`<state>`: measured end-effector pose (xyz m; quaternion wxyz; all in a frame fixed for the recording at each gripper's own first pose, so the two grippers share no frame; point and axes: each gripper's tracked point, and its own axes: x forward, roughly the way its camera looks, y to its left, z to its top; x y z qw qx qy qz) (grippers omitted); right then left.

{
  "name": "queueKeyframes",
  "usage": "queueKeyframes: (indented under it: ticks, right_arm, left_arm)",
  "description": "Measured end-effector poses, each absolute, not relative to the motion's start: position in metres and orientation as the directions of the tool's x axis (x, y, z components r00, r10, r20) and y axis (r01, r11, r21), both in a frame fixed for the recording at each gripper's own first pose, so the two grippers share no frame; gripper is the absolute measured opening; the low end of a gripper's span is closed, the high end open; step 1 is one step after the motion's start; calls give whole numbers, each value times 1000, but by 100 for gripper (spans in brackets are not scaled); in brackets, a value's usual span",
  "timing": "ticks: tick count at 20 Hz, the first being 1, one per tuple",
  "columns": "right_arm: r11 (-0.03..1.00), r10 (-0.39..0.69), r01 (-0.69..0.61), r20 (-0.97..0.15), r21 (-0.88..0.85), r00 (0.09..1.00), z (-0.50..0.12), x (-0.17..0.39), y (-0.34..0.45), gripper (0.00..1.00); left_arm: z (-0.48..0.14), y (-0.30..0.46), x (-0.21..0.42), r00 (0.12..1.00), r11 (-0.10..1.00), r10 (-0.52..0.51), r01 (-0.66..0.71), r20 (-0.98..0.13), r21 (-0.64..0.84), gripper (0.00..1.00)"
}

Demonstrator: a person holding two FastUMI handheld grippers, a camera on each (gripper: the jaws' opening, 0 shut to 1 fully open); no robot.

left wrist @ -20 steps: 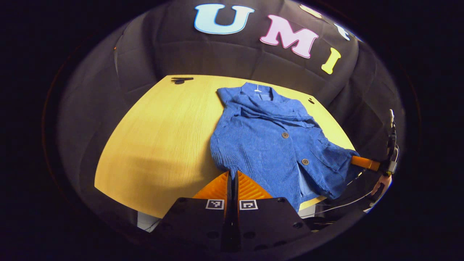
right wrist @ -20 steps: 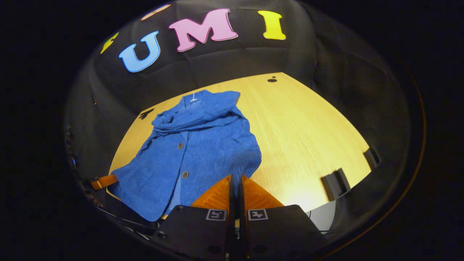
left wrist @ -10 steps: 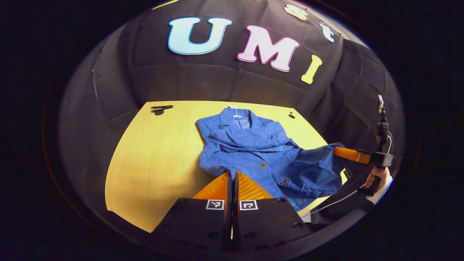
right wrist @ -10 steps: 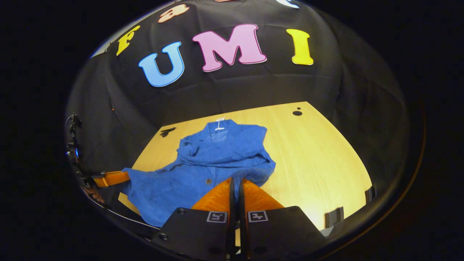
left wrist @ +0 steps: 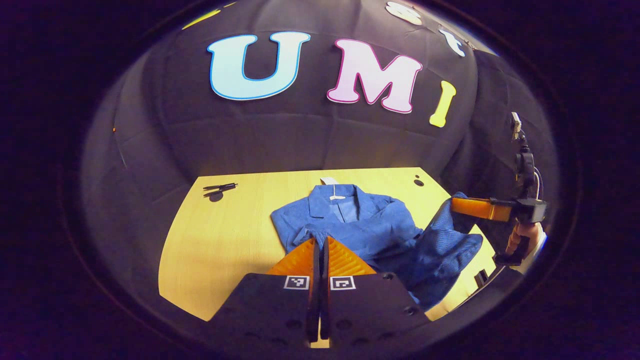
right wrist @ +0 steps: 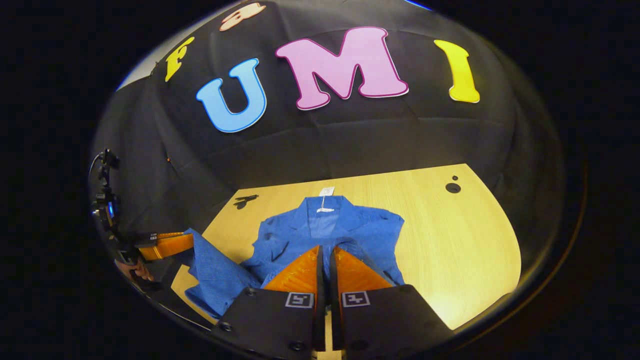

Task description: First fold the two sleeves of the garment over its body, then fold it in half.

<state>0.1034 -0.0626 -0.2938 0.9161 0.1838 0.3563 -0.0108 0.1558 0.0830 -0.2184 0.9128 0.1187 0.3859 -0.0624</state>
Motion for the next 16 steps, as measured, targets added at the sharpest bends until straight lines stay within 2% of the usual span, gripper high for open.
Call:
queueKeyframes:
  ticks: [5, 7, 11, 12, 14, 15, 16]
  right_arm:
    - [919, 165, 124, -650, 375, 741, -321, 166, -88, 7]
    - [920, 128, 148, -635, 363, 762, -327, 196, -108, 6]
    - [925, 36, 230, -670, 304, 742, -382, 260, -142, 6]
    - [927, 29, 248, -713, 281, 701, -409, 270, -146, 6]
    - [932, 71, 244, -793, 269, 605, -453, 266, -145, 6]
    - [935, 76, 238, -805, 263, 589, -467, 265, -144, 0]
    - [939, 81, 225, -801, 261, 593, -471, 265, -144, 5]
  left_arm:
    - [-231, 89, 224, 716, 971, 73, 108, -694, 214, 0]
    - [-229, 94, 260, 734, 976, 89, 71, -673, 206, 0]
    - [-248, 128, 344, 754, 941, 185, 50, -630, 335, 0]
    - [-264, 138, 359, 735, 935, 214, 36, -643, 353, 0]
    - [-311, 158, 362, 627, 932, 281, 3, -727, 362, 0]
    - [-331, 165, 358, 574, 935, 294, -5, -764, 356, 0]
    - [-344, 169, 353, 539, 941, 297, -22, -788, 339, 0]
